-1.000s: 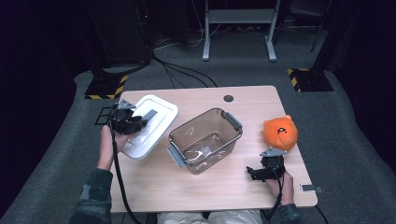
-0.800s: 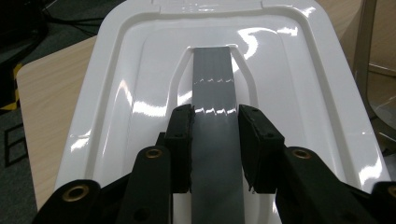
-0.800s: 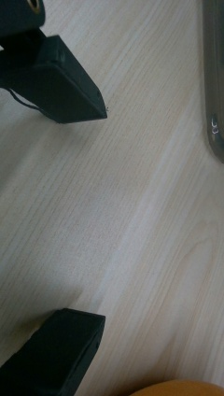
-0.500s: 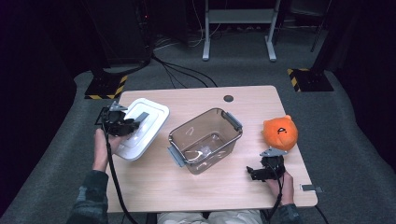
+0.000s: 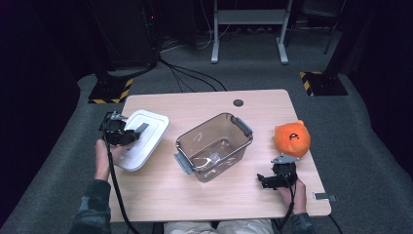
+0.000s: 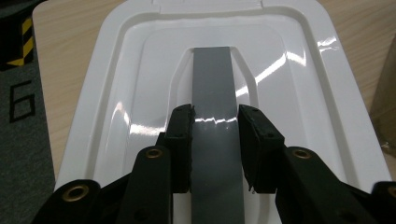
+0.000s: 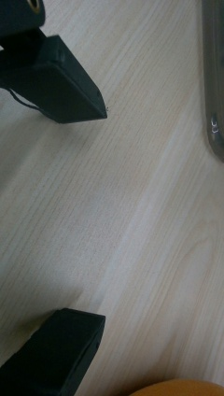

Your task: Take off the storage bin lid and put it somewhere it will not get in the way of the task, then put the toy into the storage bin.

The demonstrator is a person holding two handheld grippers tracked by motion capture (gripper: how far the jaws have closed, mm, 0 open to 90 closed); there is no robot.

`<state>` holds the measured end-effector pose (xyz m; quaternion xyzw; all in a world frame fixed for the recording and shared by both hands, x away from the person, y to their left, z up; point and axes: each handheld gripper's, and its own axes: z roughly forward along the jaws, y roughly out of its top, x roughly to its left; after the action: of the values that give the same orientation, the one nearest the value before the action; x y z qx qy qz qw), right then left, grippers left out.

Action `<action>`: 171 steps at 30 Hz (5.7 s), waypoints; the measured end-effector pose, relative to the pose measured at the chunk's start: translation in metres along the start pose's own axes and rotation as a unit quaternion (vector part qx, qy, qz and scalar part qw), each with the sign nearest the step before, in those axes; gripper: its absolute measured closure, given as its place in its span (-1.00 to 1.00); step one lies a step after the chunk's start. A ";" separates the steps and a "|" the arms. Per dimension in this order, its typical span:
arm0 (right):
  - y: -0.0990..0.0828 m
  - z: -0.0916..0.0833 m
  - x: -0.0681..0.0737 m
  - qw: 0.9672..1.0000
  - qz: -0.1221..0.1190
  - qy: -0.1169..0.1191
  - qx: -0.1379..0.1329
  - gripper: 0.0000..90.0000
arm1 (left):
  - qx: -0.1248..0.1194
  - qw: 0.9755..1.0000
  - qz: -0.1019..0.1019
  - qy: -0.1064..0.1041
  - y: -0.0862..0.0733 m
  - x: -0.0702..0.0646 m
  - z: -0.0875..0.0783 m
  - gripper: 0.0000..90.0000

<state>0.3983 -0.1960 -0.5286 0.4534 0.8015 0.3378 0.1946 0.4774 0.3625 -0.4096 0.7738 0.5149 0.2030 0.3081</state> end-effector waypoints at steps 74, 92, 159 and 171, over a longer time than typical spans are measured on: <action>0.000 0.000 0.000 1.000 0.000 0.000 0.000 -0.95 | 0.034 0.998 -0.044 0.027 -0.047 0.025 0.065 -0.21; 0.000 0.000 0.000 1.000 0.000 0.000 0.000 -0.95 | -0.004 1.000 -0.007 0.010 -0.049 -0.019 0.024 -0.89; 0.013 -0.012 0.014 0.999 0.004 -0.032 0.001 -1.00 | -0.019 0.995 0.071 -0.064 -0.120 -0.128 0.054 -0.99; 0.038 -0.037 0.017 0.999 -0.002 -0.031 -0.021 -0.99 | -0.016 0.995 0.075 -0.062 -0.120 -0.128 0.053 -0.99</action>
<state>0.3894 -0.1814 -0.4757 0.4581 0.7884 0.3403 0.2297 0.3813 0.2641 -0.5300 0.8161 0.4320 0.1854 0.3360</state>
